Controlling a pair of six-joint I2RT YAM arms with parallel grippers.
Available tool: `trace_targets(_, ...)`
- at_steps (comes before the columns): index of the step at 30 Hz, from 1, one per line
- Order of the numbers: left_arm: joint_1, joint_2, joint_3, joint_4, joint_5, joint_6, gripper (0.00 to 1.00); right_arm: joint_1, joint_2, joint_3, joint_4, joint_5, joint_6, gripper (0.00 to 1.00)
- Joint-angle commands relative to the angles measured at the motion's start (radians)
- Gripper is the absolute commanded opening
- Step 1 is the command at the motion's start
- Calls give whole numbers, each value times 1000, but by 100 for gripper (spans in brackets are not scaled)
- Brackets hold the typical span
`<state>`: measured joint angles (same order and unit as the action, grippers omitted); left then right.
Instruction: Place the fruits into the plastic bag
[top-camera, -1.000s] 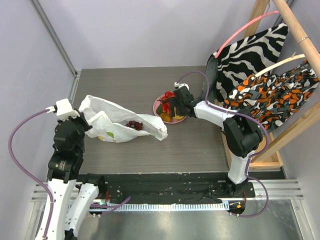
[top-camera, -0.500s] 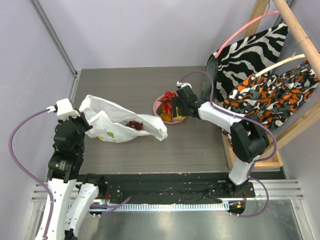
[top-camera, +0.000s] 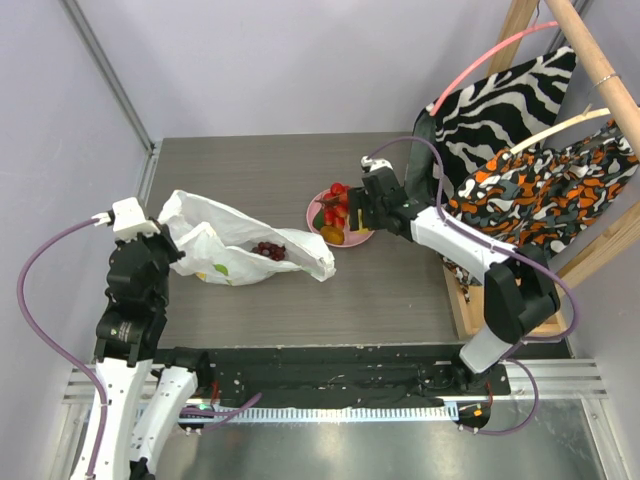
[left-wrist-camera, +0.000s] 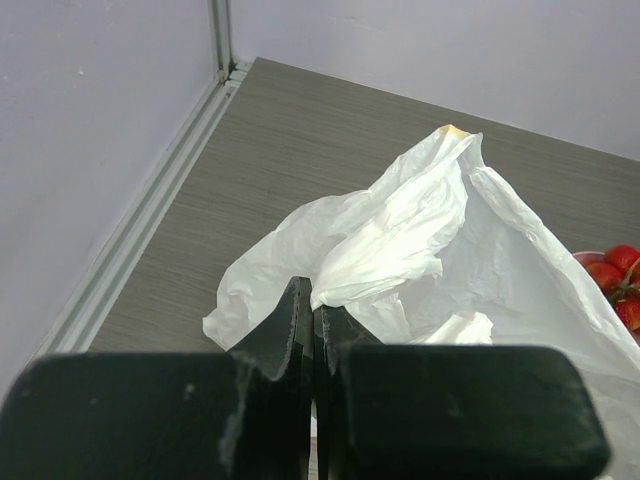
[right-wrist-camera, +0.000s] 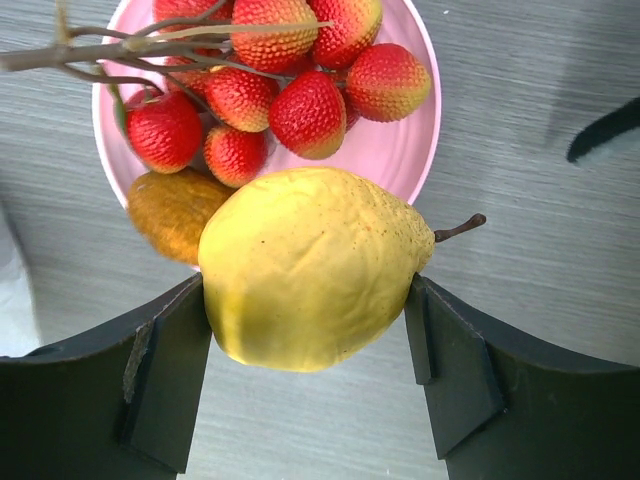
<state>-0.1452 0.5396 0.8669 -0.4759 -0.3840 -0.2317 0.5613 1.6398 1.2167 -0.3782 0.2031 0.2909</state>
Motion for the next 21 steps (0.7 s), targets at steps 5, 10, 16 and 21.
trace_targets(5, 7, -13, -2, 39, 25, -6, 0, 6, -207, -3, -4, -47, 5, 40)
trace_targets(10, 7, 8, 4, 39, 86, 0, 1, 6, -299, 0, 8, -91, 20, 38)
trace_targets(16, 7, 6, 4, 42, 106, 2, 0, 22, -391, 9, 48, -180, 34, 36)
trace_targets(21, 7, 49, 30, 28, 247, -12, 0, 97, -405, 49, 87, -258, 21, 35)
